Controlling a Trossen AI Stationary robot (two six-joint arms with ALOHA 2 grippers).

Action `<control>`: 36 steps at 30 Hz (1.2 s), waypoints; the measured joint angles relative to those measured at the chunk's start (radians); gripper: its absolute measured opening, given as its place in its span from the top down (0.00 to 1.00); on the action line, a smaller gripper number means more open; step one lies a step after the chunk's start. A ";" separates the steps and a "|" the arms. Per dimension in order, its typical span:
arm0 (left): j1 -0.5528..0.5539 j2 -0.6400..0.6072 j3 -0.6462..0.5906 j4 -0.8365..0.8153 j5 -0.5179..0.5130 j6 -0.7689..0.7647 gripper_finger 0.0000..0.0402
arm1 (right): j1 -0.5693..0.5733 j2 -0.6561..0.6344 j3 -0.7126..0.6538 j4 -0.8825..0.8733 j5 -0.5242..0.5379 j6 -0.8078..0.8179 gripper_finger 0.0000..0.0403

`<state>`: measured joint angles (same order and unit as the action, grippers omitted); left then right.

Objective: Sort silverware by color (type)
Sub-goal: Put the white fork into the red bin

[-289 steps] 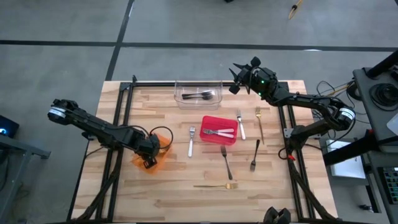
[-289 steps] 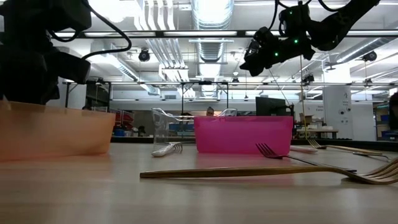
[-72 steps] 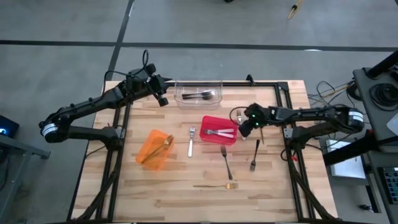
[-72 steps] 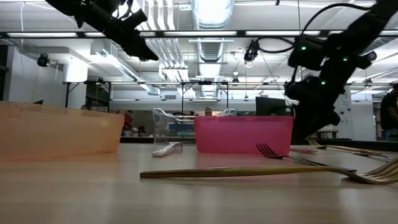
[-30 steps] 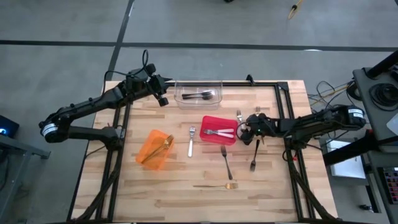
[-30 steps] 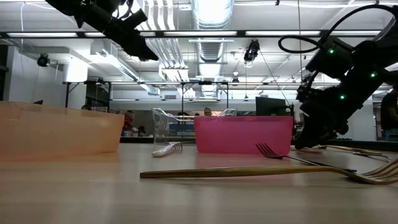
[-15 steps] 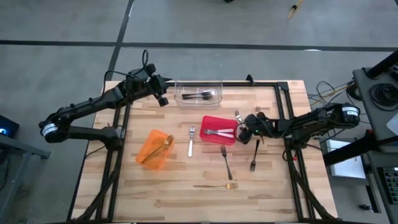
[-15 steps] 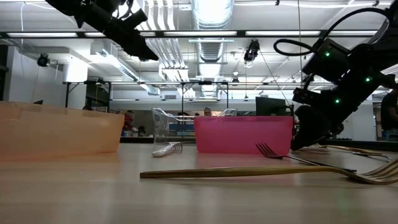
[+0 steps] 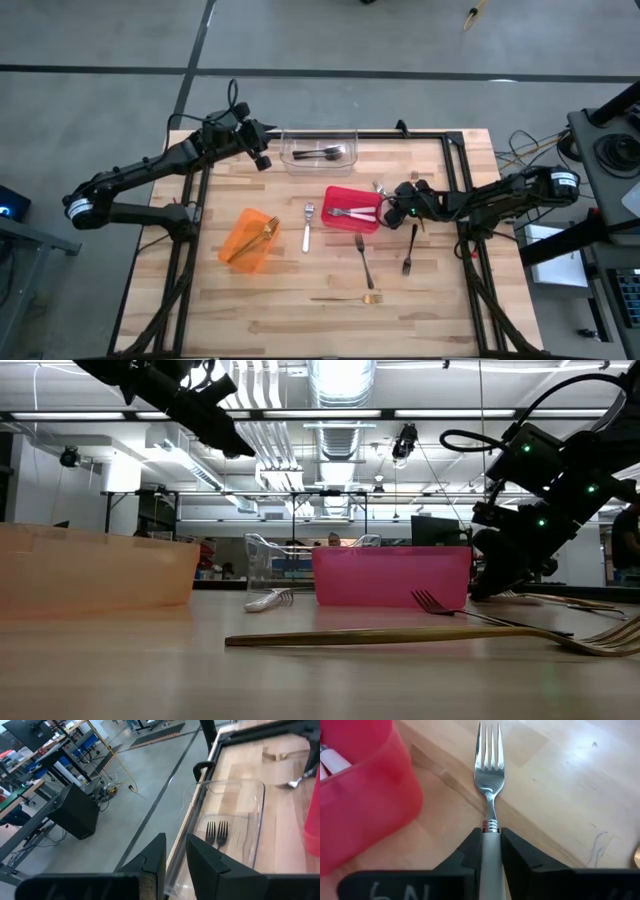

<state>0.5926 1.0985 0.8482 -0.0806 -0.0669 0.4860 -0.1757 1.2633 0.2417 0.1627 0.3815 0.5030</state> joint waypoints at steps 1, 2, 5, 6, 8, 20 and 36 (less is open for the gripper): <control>0.000 0.000 0.000 0.005 0.000 -0.009 0.86 | 0.000 0.000 0.000 0.001 0.000 0.004 0.90; 0.000 0.000 0.000 0.007 0.000 -0.015 0.86 | -0.002 -0.002 0.000 0.003 -0.002 0.009 0.91; 0.000 0.000 0.000 0.008 0.000 -0.017 0.86 | -0.002 -0.018 0.000 0.004 -0.004 0.023 0.91; 0.000 0.000 0.000 0.008 0.000 -0.017 0.86 | -0.002 -0.026 0.000 0.004 -0.005 0.029 0.91; 0.000 0.000 0.000 0.008 0.000 -0.017 0.86 | -0.002 -0.046 0.000 0.000 -0.007 0.044 0.91; 0.000 0.000 0.000 0.006 0.000 -0.025 0.86 | -0.036 -0.190 -0.003 -0.122 0.020 0.073 0.91; 0.000 0.000 0.000 0.008 0.000 -0.025 0.86 | -0.080 -0.352 0.083 -0.323 0.039 0.009 0.99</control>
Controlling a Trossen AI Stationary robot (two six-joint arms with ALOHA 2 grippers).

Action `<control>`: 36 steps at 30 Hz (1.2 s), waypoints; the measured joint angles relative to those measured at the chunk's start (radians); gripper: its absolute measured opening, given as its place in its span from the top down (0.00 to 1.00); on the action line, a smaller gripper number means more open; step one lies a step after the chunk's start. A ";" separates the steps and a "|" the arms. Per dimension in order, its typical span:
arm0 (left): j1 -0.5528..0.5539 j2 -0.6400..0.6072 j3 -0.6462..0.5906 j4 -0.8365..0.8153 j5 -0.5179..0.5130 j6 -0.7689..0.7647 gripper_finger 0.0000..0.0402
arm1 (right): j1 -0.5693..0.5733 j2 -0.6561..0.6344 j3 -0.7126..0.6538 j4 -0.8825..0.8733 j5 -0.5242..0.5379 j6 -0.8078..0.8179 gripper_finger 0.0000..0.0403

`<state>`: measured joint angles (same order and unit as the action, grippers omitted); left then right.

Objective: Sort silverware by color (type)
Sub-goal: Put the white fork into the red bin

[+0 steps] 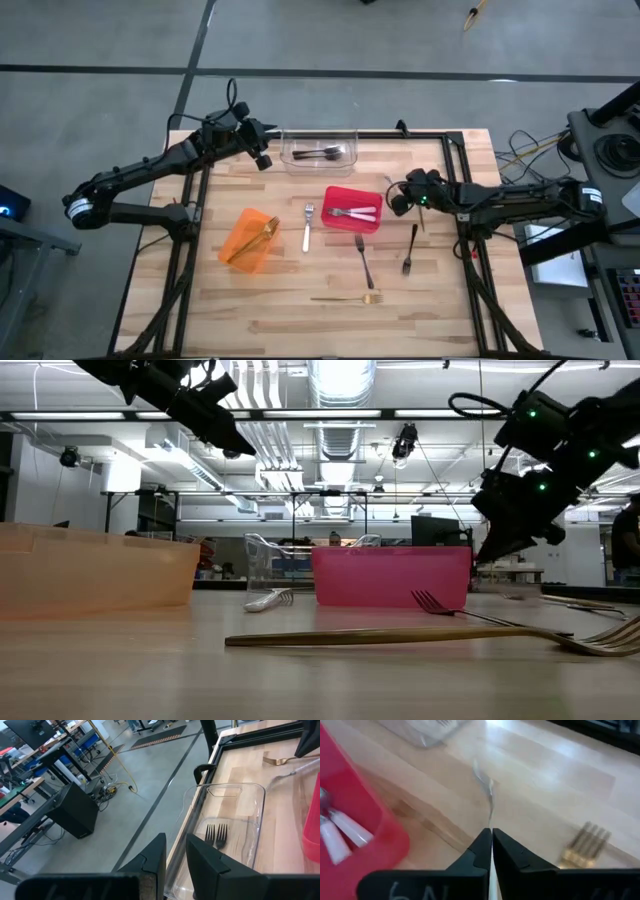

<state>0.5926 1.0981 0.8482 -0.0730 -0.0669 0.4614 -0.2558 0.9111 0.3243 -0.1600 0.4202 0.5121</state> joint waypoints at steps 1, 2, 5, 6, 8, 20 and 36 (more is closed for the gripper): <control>0.000 0.000 0.000 0.000 0.000 0.000 0.86 | 0.000 0.004 0.020 -0.049 0.000 0.000 0.99; 0.000 0.000 0.000 0.000 0.000 0.000 0.86 | 0.000 0.009 0.038 -0.087 0.001 0.001 0.99; 0.000 0.000 0.000 0.003 0.000 0.000 0.86 | 0.000 0.027 0.083 -0.133 0.001 0.000 0.98; 0.000 0.000 0.000 0.003 0.000 0.000 0.86 | 0.000 0.032 0.092 -0.135 0.000 0.000 0.98; 0.000 0.000 0.000 0.004 0.000 0.000 0.86 | -0.001 0.045 0.106 -0.146 -0.025 0.000 0.98; 0.000 0.000 0.000 0.005 0.000 -0.008 0.86 | -0.037 0.066 0.093 -0.095 -0.160 -0.195 0.98; 0.000 0.000 0.000 0.006 0.000 -0.019 0.86 | -0.044 0.080 0.086 -0.081 0.022 -0.261 0.66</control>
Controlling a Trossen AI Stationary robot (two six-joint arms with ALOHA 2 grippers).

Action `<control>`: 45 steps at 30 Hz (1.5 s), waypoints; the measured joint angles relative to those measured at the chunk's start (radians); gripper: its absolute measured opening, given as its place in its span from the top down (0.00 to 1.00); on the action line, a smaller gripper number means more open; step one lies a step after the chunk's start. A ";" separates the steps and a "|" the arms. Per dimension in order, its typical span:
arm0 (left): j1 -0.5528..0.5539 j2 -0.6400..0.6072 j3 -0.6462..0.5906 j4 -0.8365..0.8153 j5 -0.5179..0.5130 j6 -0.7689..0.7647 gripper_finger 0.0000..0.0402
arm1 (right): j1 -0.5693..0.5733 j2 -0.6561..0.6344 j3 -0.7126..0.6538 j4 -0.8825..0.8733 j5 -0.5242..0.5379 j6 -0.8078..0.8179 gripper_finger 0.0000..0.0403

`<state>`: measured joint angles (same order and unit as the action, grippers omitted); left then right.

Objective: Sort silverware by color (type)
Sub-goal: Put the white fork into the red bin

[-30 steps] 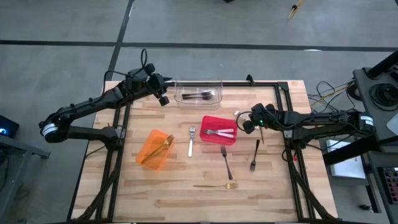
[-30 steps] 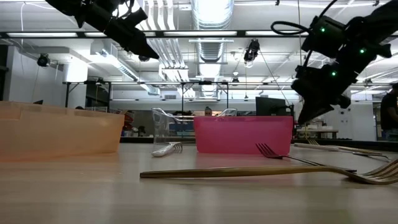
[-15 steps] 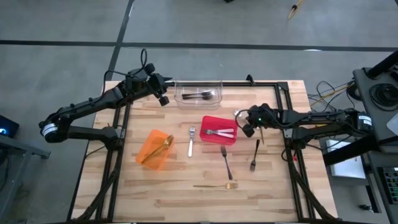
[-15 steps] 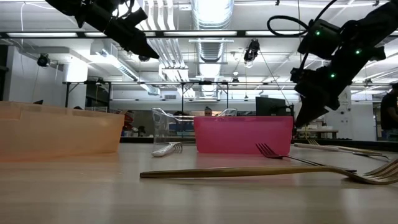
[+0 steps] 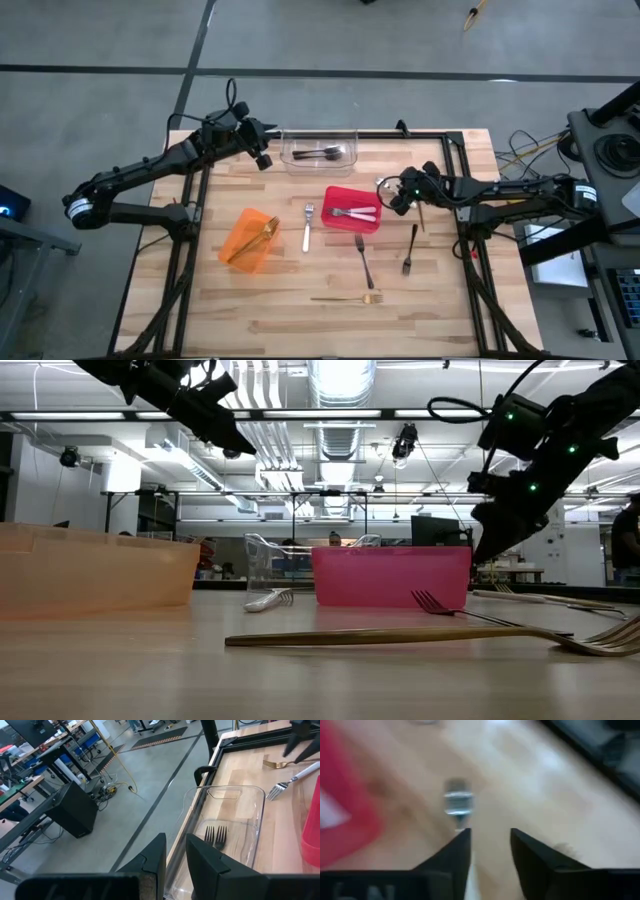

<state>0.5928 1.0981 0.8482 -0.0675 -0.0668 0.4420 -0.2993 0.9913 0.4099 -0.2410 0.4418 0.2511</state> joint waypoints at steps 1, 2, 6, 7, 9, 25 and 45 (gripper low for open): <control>0.000 0.000 0.000 0.000 0.000 -0.002 0.86 | -0.001 0.000 0.000 -0.002 0.008 -0.002 0.62; 0.000 0.000 0.000 0.000 0.000 -0.003 0.86 | -0.001 0.000 0.002 -0.002 0.008 -0.016 0.60; 0.000 0.000 0.000 0.000 0.000 -0.003 0.86 | -0.001 0.000 0.006 0.024 0.002 -0.082 0.55; 0.000 0.000 0.000 0.000 0.000 -0.003 0.86 | 0.000 0.000 0.006 0.020 -0.001 -0.042 0.55; 0.000 0.000 0.000 0.002 0.000 -0.003 0.86 | -0.001 0.000 0.002 0.004 -0.065 -0.028 0.55; 0.000 0.000 0.000 0.001 0.000 -0.003 0.86 | -0.001 0.127 -0.039 0.065 -0.133 -0.067 0.56; 0.000 0.000 0.000 0.000 0.000 -0.003 0.86 | -0.048 0.310 -0.027 0.159 -0.187 -0.022 0.89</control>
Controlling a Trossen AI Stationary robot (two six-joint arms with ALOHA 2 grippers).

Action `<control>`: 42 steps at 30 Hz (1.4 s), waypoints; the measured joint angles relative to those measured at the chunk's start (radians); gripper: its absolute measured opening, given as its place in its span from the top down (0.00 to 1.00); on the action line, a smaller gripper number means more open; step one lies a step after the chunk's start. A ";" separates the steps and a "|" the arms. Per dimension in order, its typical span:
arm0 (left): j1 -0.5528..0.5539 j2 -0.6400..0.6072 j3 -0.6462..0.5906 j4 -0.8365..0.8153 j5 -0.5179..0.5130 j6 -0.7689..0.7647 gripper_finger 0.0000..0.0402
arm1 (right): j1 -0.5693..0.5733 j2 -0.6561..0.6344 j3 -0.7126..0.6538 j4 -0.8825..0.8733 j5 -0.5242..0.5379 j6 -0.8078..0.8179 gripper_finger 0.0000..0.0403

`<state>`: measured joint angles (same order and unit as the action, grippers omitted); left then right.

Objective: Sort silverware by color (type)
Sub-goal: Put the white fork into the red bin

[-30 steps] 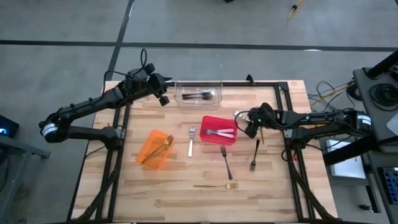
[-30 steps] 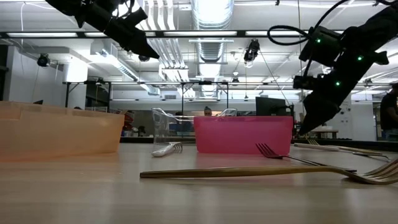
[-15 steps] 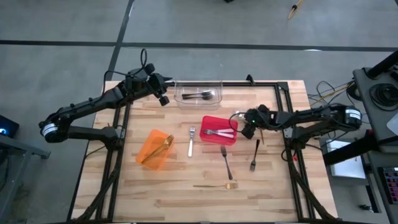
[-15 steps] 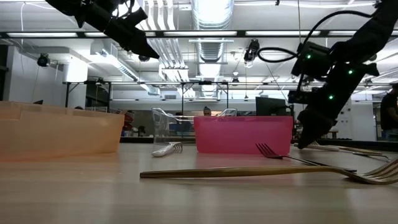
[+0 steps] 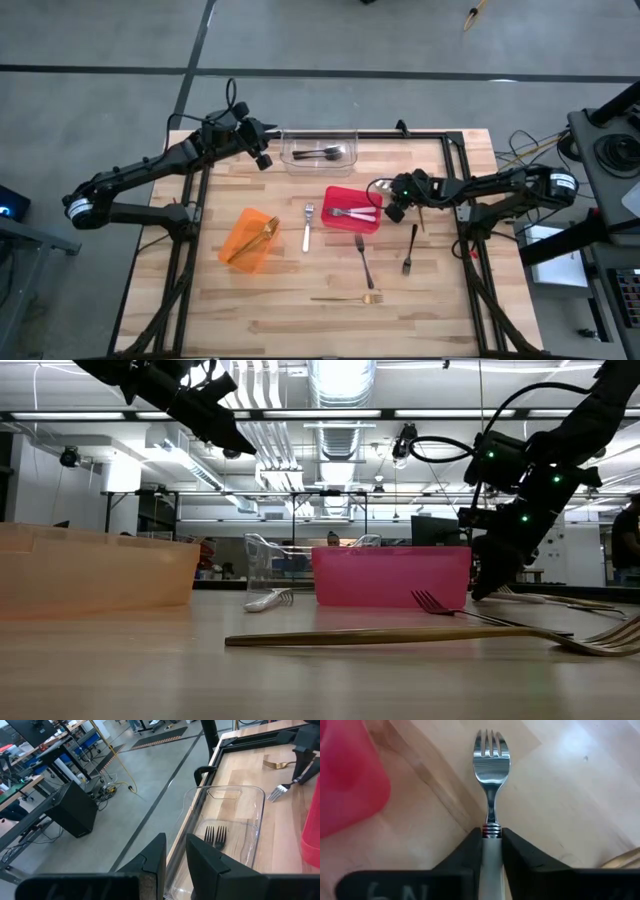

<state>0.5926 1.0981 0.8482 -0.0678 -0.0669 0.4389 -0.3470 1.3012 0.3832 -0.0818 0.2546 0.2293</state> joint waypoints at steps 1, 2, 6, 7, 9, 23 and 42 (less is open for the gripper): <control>0.000 0.000 0.000 0.000 0.000 0.000 0.86 | 0.000 -0.005 0.000 -0.002 0.000 0.005 0.90; 0.000 0.000 0.000 0.000 0.000 -0.001 0.86 | 0.000 -0.011 0.000 -0.002 0.001 0.007 0.90; 0.000 0.000 0.000 0.000 0.000 -0.007 0.86 | 0.000 -0.061 0.000 -0.009 0.002 0.007 0.90; 0.000 0.000 0.000 0.000 0.003 -0.008 0.86 | 0.000 -0.081 0.000 -0.018 0.002 0.007 0.90; 0.000 0.000 0.000 0.000 0.016 -0.012 0.86 | -0.001 -0.132 -0.004 -0.049 0.008 0.006 0.90; 0.000 0.000 0.000 0.040 0.137 -0.034 0.86 | 0.002 -0.536 0.069 -0.003 -0.060 -0.036 0.90; -0.119 0.000 0.000 0.312 0.745 -0.079 0.86 | 0.042 -0.233 0.107 0.888 -0.825 -0.046 0.90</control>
<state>0.4739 1.0981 0.8482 0.2446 0.6777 0.3603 -0.3050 1.0677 0.4899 0.8064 -0.5708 0.1837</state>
